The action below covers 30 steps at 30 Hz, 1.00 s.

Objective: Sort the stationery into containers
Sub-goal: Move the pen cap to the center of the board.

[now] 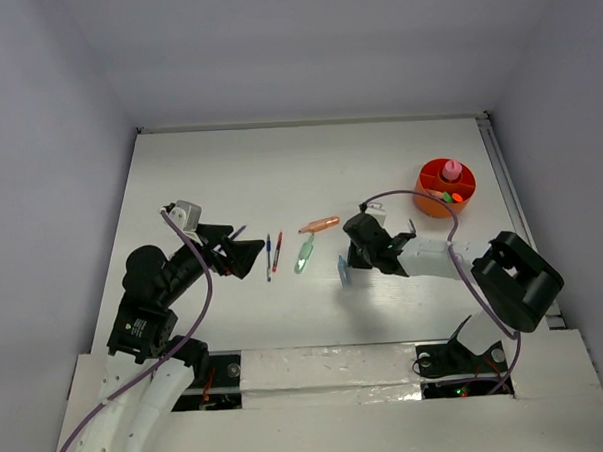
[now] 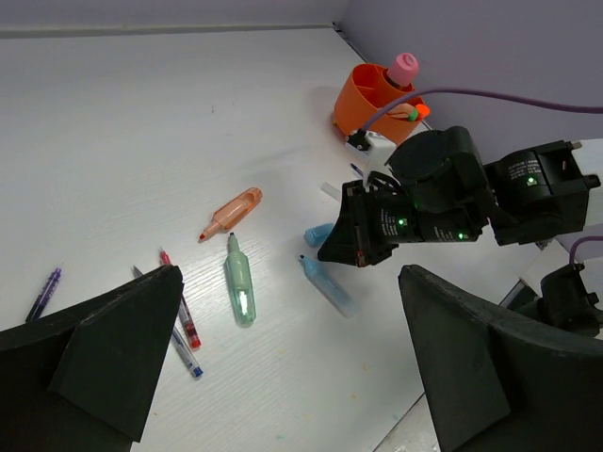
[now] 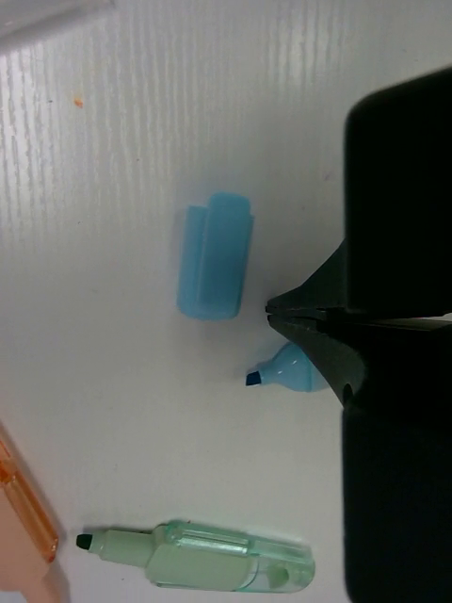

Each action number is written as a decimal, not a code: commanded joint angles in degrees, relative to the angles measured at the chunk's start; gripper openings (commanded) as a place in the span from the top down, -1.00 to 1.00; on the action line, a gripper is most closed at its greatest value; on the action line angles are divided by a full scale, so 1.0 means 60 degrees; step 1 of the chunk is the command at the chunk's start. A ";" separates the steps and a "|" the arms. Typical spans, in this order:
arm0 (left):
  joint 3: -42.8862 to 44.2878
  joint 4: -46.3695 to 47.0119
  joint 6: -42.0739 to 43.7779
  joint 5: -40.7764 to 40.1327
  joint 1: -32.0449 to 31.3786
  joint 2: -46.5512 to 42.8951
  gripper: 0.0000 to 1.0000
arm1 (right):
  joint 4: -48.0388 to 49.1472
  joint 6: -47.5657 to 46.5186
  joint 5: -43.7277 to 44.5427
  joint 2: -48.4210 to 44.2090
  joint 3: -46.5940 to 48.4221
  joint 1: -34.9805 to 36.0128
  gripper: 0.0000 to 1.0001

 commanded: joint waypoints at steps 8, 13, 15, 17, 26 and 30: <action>-0.0126 0.0485 -0.0076 0.0039 -0.0048 0.0036 -0.98 | 0.0684 -0.0176 0.1557 0.0932 0.0625 0.0018 1.00; -0.0126 0.0485 -0.0061 0.0024 -0.0048 0.0065 -0.98 | 0.0610 -0.0498 0.2041 0.1255 0.1078 0.0018 1.00; -0.0126 0.0485 -0.0061 -0.0005 -0.0048 0.0065 -0.98 | 0.0654 -0.0571 0.2187 0.1299 0.1137 0.0018 1.00; -0.0126 0.0470 -0.0061 -0.0020 -0.0048 0.0065 -0.98 | 0.0625 -0.0659 0.2320 0.1328 0.1240 0.0018 1.00; -0.0126 0.0456 -0.0090 -0.0122 -0.0048 0.0065 -0.98 | 0.0274 -0.1465 0.1325 0.0539 0.1490 0.0134 0.30; -0.0097 0.0383 -0.0120 -0.0356 -0.0048 0.0138 -0.98 | -0.0354 -0.1582 0.0506 -0.0048 0.1329 0.0530 -0.09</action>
